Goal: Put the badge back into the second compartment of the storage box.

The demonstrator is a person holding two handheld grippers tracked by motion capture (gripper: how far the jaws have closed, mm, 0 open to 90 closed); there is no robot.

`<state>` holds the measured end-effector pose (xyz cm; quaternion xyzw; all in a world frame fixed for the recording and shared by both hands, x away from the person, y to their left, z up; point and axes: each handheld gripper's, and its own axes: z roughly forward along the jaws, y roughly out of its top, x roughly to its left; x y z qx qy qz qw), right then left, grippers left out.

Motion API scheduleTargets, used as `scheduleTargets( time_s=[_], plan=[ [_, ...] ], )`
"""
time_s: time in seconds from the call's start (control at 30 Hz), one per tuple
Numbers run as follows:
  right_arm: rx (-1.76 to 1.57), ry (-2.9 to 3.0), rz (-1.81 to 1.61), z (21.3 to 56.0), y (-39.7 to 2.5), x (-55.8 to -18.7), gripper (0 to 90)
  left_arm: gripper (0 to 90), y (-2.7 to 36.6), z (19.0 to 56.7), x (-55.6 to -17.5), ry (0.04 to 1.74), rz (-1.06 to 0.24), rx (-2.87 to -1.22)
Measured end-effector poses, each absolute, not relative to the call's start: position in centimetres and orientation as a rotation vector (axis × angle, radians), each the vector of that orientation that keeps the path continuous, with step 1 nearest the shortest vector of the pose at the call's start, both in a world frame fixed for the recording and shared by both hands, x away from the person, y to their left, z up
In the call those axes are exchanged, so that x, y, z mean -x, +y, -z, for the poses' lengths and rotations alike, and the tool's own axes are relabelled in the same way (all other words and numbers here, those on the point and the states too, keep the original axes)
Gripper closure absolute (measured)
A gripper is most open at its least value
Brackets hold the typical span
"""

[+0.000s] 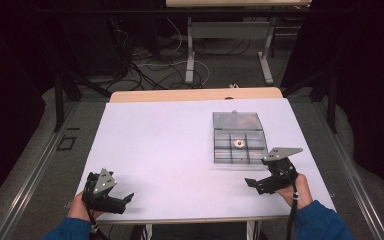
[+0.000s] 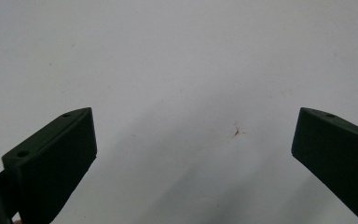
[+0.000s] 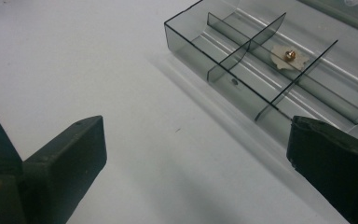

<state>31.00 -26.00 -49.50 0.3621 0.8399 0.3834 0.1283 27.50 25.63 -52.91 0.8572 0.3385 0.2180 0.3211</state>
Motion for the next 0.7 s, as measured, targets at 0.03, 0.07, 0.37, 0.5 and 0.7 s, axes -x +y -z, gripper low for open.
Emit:
scheduleTargets(
  time_s=[0.03, 0.07, 0.37, 0.5, 0.7],
  plan=[
    [-1.048, 2.450, -1.098, 49.6, -26.1, -30.9, 4.4, 0.2, 25.6, 53.0, -27.5, 0.890, -0.577, -2.245],
    [-1.051, 2.439, -1.110, 49.7, -26.1, -30.7, 4.4, 0.2, 25.6, 52.9, -27.5, 0.888, -0.576, -2.248],
    [-1.045, 2.445, -1.106, 50.5, -27.1, -29.4, 1.4, 0.2, 25.5, 52.9, -27.6, 0.893, -0.567, -2.257],
    [-1.051, 2.453, -1.084, 50.9, -27.5, -28.9, 0.0, 0.2, 25.5, 53.0, -27.6, 0.890, -0.570, -2.254],
    [-1.032, 2.460, -1.054, 51.3, -27.7, -28.0, 0.0, 0.2, 25.5, 53.0, -27.5, 0.890, -0.573, -2.256]
  ],
)
